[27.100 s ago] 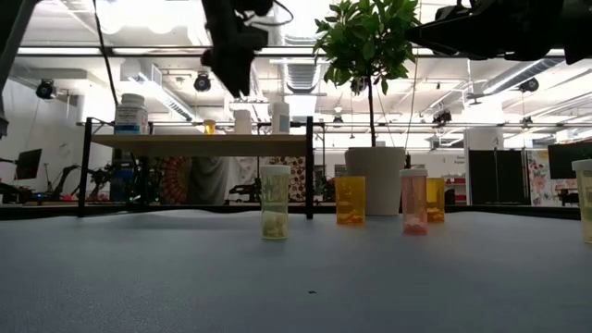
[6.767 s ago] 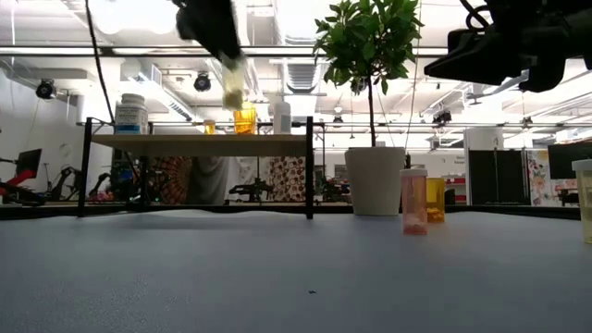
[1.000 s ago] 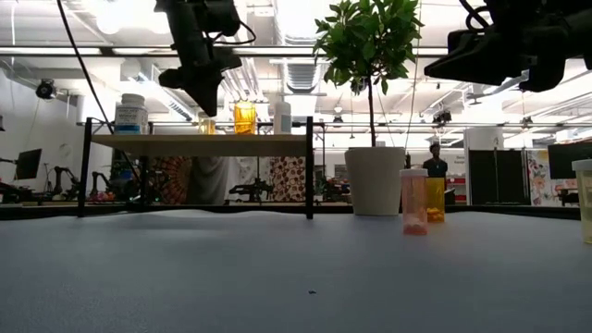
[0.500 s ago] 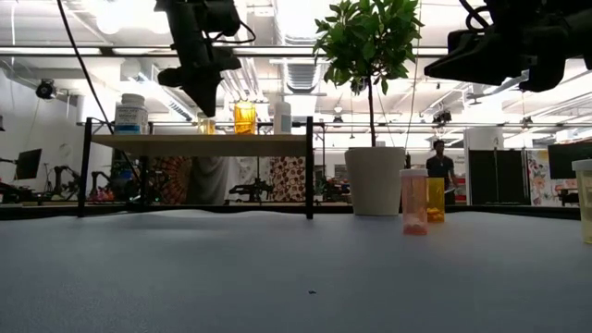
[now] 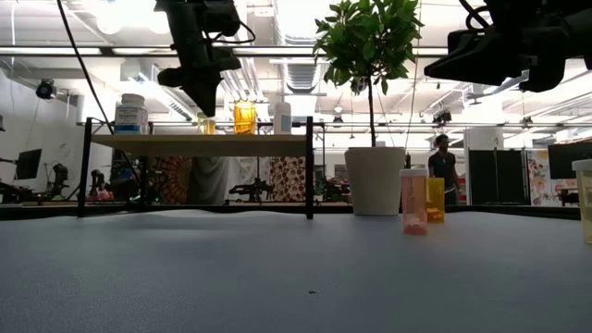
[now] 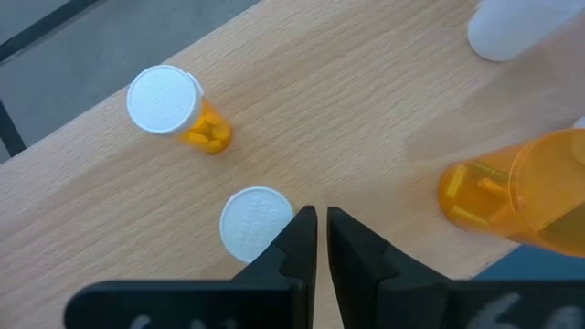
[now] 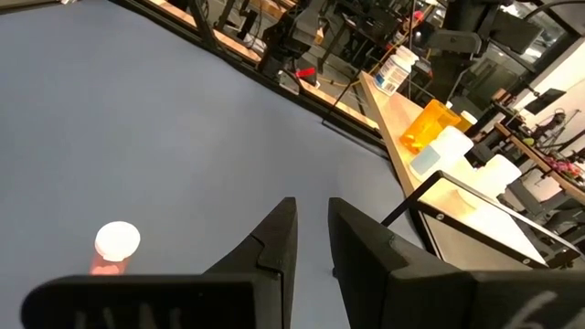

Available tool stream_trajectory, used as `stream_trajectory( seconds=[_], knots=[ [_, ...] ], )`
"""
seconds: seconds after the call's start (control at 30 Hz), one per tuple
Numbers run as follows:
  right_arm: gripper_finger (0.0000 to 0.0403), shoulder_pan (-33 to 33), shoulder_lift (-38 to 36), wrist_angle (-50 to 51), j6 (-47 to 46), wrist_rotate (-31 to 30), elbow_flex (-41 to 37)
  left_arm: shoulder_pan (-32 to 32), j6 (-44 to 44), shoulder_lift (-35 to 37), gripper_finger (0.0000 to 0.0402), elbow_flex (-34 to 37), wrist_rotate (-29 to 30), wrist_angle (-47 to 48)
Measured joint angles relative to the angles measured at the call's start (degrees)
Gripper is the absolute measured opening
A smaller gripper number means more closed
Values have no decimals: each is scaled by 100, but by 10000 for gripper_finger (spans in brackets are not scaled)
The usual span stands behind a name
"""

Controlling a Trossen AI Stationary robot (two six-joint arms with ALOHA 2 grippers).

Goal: Pick and place medicine bottles onto shelf by color
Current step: Put the left yellow pill bottle on the shelf, then put the pink pill bottle on the shelf

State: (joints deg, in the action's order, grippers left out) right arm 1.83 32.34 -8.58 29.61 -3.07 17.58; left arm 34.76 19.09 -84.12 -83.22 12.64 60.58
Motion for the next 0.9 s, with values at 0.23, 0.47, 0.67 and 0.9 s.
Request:
stream_trajectory(
  seconds=[0.23, 0.47, 0.67, 0.9],
  knots=[
    [56, 2, 0, 20, 0, 0, 0, 0, 2, 2, 10, 0, 4, 0],
    [56, 0, 0, 20, 0, 0, 0, 2, 2, 2, 10, -2, 13, 0],
    [57, 0, 0, 22, 0, 0, 0, 0, -12, 28, 10, -95, -16, 9],
    [56, 0, 0, 21, 23, 0, 0, -332, -2, 306, 10, -564, -36, -164]
  ],
)
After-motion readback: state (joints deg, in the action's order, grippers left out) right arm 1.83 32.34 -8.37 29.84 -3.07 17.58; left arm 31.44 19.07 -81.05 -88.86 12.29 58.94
